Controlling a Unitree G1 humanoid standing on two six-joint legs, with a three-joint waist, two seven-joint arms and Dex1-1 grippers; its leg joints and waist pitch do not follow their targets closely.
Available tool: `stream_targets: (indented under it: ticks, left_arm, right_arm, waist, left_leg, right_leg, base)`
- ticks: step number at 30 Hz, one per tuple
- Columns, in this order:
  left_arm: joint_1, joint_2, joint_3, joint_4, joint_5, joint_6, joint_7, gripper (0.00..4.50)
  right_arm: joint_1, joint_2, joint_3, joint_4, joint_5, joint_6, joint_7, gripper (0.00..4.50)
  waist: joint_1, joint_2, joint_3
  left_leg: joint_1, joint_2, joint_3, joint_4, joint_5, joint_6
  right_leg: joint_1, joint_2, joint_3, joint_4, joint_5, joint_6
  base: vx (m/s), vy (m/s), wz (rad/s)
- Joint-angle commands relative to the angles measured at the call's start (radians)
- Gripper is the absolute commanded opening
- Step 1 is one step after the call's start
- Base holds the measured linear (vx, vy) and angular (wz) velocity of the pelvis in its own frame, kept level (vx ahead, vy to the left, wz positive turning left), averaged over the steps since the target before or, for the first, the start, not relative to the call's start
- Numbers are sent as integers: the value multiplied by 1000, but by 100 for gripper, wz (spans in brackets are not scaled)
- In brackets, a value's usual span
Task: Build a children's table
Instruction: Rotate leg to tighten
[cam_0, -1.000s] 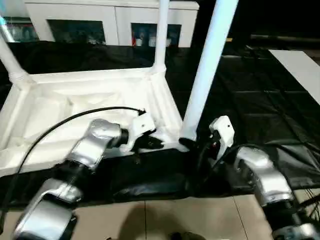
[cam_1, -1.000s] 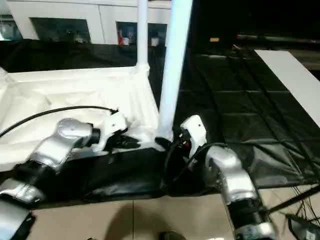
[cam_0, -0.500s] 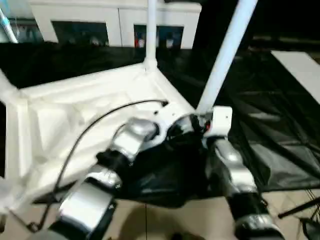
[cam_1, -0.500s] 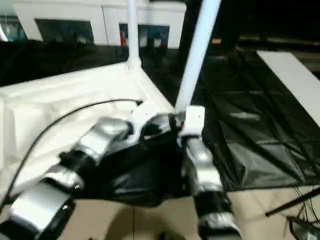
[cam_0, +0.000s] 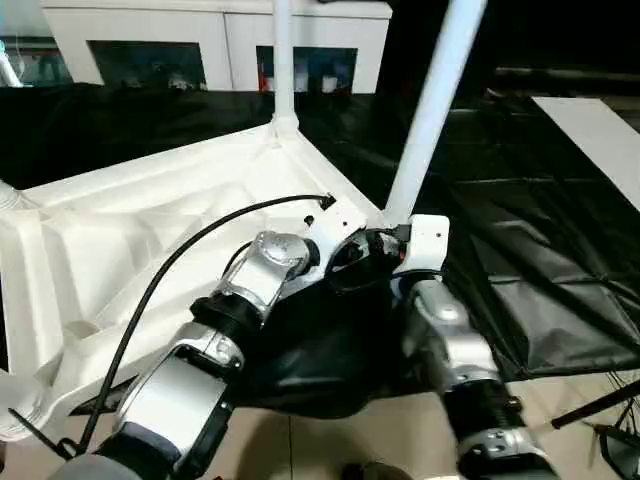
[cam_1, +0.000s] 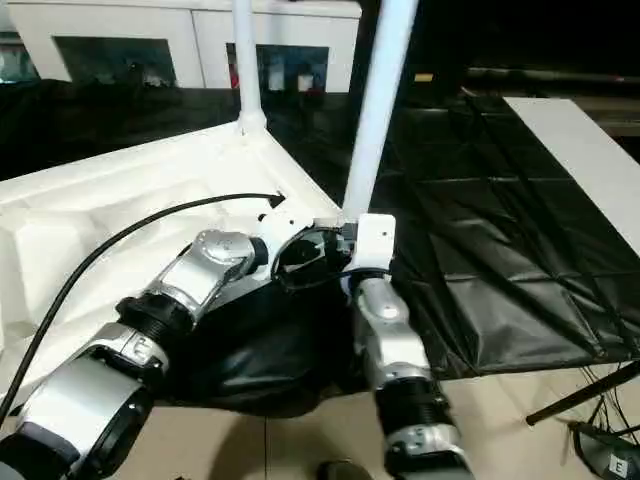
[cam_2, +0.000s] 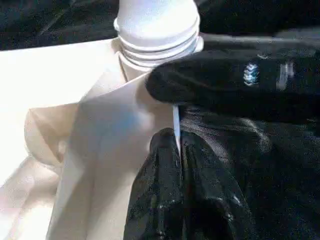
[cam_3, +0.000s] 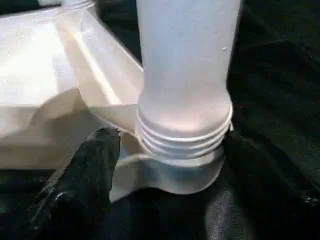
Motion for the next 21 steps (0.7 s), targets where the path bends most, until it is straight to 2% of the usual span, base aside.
stream_targets:
  ticks: [1, 2, 3, 4, 5, 6, 7, 8, 9, 10, 14, 17, 18, 21]
  left_arm:
    - [35, 39, -16, -7, 18, -29, -36, 0]
    - [47, 58, -21, -18, 13, -39, -74, 0]
    - [52, 66, -23, -22, 10, -43, -91, 0]
    - [56, 74, -26, -25, 8, -49, -110, 0]
    - [56, 74, -26, -25, 8, -49, -110, 0]
    - [81, 111, -49, -55, -3, -83, -218, 0]
    - [101, 139, -68, -83, -13, -117, -307, 0]
    - [108, 147, -71, -94, -19, -115, -335, 0]
    - [122, 169, -82, -120, -29, -116, -394, 0]
    - [132, 185, -90, -140, -36, -118, -436, 0]
    - [157, 239, -119, -195, -46, -101, -545, 0]
    - [164, 250, -117, -207, -45, -102, -550, 0]
    - [166, 251, -115, -210, -44, -102, -550, 0]
    - [168, 251, -108, -214, -41, -97, -540, 0]
  right_arm:
    - [43, -73, 2, -71, -10, 26, 83, 396]
    - [84, -137, 20, -123, -1, 26, 183, 413]
    - [100, -159, 23, -144, 6, 25, 223, 424]
    - [116, -181, 27, -165, 13, 27, 265, 431]
    - [116, -181, 27, -165, 13, 27, 265, 435]
    - [158, -248, 33, -234, 73, 74, 394, 443]
    - [186, -303, 47, -281, 120, 111, 502, 443]
    - [191, -317, 53, -290, 125, 115, 525, 443]
    - [204, -347, 66, -311, 147, 125, 580, 443]
    - [214, -368, 74, -327, 165, 134, 620, 443]
    - [223, -418, 93, -339, 194, 130, 734, 443]
    - [188, -412, 99, -292, 174, 110, 766, 443]
    - [177, -409, 102, -283, 170, 112, 762, 443]
    - [159, -406, 116, -269, 167, 110, 774, 443]
  waist:
    - [5, 0, -66]
    - [7, 8, -69]
    - [6, 0, -66]
    - [5, -1, -67]
    - [3, 3, -68]
    - [0, 0, -65]
    - [4, -2, -66]
    - [2, 0, -63]
    - [-1, 6, -65]
    - [0, 5, -65]
    - [5, 7, -63]
    - [7, 7, -67]
    - [5, -1, -67]
    - [7, 3, -68]
  left_leg:
    - [-15, 3, 7, -70, -69, 88]
    - [-14, 3, 7, -68, -78, 95]
    - [-18, 5, 7, -68, -85, 106]
    - [-19, 4, 7, -67, -85, 109]
    - [-18, 3, 7, -67, -90, 109]
    - [-17, 3, 6, -69, -129, 116]
    - [-18, 4, 5, -67, -132, 121]
    - [-19, 9, 4, -70, -145, 127]
    - [-14, 13, 6, -70, -150, 118]
    - [-12, 14, 6, -71, -155, 113]
    - [-8, 20, 6, -74, -165, 95]
    - [-10, 19, 8, -71, -129, 90]
    - [-13, 17, 8, -70, -115, 92]
    - [-12, 17, 8, -68, -95, 94]
  right_leg:
    - [78, -49, 33, -66, -99, -238]
    - [81, -49, 33, -65, -89, -244]
    - [84, -50, 33, -68, -82, -247]
    - [84, -51, 34, -67, -85, -250]
    - [83, -50, 33, -69, -98, -252]
    - [85, -48, 32, -78, -165, -250]
    - [87, -50, 34, -78, -174, -246]
    - [82, -53, 36, -79, -197, -245]
    - [75, -53, 34, -80, -208, -253]
    - [75, -53, 33, -79, -213, -256]
    - [67, -54, 34, -78, -231, -258]
    - [69, -54, 33, -71, -184, -269]
    - [70, -54, 32, -68, -165, -275]
    - [72, -55, 33, -65, -142, -279]
  base:
    - [0, 0, 0]
    - [0, 0, 0]
    - [0, 0, 0]
    - [0, 0, 0]
    - [0, 0, 0]
    - [0, 0, 0]
    - [0, 0, 0]
    - [0, 0, 0]
    - [0, 0, 0]
    - [0, 0, 0]
    - [0, 0, 0]
    - [0, 0, 0]
    - [0, 0, 0]
    - [0, 0, 0]
